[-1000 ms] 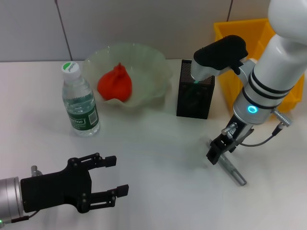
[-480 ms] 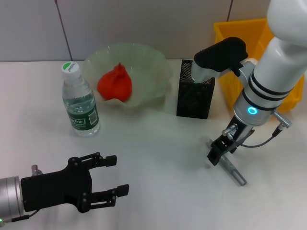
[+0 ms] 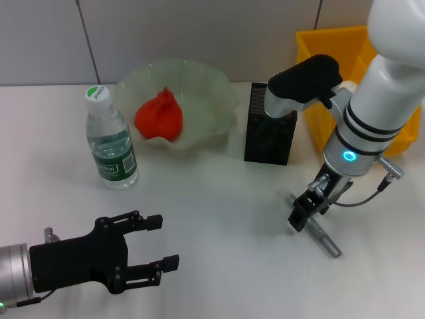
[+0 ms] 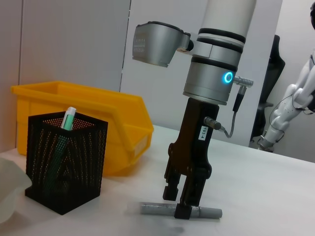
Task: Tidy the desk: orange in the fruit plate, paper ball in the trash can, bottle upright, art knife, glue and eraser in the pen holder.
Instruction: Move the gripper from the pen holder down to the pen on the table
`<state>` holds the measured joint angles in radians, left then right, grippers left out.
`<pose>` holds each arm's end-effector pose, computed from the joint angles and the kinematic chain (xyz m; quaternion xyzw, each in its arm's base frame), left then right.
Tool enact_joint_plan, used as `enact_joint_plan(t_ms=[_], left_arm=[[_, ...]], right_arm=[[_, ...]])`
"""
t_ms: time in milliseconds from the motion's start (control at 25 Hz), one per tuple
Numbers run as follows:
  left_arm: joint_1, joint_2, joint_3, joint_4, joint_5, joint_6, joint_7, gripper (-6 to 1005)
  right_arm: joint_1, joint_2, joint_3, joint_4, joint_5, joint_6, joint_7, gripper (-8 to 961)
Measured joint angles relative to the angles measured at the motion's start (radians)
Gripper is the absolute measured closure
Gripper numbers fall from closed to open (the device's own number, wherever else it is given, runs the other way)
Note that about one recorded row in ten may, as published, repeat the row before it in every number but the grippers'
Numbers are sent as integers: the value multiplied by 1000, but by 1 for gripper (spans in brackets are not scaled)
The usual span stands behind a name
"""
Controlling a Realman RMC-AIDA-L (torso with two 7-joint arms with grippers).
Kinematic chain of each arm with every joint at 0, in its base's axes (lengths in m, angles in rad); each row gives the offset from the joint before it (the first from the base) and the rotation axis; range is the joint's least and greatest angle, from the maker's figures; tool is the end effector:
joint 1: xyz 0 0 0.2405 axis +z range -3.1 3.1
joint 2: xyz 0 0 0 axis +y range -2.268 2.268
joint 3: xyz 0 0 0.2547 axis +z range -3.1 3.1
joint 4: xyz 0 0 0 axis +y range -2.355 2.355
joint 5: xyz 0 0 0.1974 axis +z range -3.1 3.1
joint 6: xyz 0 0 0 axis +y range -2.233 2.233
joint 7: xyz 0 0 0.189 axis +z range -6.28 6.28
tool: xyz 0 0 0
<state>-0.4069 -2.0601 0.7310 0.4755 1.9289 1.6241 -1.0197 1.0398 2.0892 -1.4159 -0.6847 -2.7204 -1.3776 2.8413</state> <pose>-0.2645 0.2769 -0.0582 -0.9430 -0.1517 -0.2702 0.1212 0.1963 0.3899 -0.0913 -0.8465 0.4136 -0.2819 0.1812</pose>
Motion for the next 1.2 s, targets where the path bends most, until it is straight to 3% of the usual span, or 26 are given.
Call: enact_joint_plan(t_ms=[1200], left_arm=[[0,0,-1,0,-1,-1,0,211]], right_arm=[[5,0,-12,5,2,11,-4,446]])
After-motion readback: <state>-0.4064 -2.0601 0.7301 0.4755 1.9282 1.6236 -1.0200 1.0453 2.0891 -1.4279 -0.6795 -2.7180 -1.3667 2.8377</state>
